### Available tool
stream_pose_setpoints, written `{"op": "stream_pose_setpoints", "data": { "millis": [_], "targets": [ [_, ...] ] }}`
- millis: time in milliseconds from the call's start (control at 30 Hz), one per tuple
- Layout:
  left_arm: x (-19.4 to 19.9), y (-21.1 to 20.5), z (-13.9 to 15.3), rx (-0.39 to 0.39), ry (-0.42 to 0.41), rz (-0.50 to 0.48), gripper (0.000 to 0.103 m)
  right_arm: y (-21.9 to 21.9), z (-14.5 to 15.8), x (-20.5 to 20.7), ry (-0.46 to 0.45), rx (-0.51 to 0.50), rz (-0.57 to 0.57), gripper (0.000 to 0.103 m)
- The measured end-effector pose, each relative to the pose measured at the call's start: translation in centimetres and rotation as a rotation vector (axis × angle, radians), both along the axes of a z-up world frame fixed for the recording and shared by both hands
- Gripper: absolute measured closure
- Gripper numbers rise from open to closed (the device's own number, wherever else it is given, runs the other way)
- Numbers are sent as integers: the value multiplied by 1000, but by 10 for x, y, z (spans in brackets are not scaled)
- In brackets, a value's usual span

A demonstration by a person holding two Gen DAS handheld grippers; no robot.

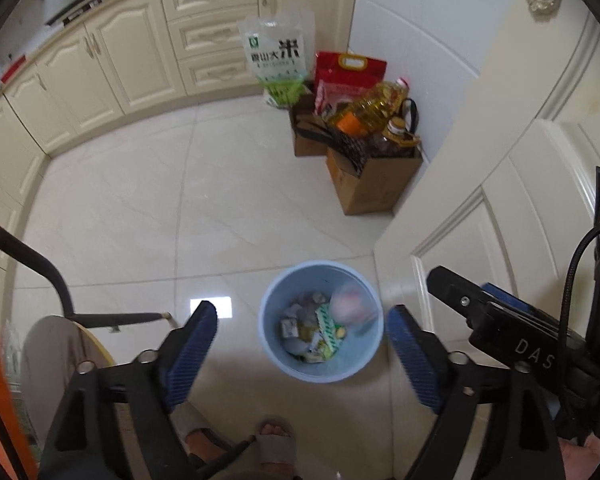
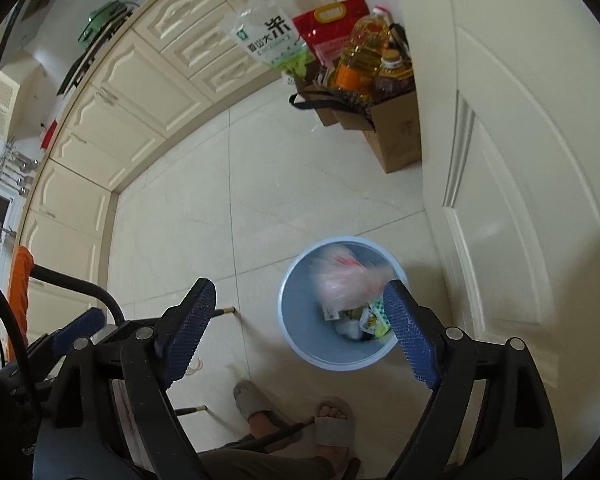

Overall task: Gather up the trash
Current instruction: 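Open both tools over the blue bin, dropping the packet and bag, then move both open tools back to the table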

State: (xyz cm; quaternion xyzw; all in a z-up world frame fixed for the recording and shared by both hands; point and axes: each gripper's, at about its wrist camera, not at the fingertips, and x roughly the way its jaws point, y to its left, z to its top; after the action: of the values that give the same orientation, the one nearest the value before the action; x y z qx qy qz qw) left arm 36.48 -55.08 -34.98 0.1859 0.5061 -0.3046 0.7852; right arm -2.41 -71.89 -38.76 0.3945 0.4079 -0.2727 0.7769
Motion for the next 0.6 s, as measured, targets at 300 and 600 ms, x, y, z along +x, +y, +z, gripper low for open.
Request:
{"op": "stream_pose_setpoints", "data": {
  "millis": [300, 600],
  "targets": [
    [-61, 29, 36, -31, -150, 26, 1, 16, 39, -16, 10, -56, -56, 0],
    [-121, 114, 94, -161, -240, 100, 1, 66, 122, -27, -82, -176, -14, 0]
  ]
}}
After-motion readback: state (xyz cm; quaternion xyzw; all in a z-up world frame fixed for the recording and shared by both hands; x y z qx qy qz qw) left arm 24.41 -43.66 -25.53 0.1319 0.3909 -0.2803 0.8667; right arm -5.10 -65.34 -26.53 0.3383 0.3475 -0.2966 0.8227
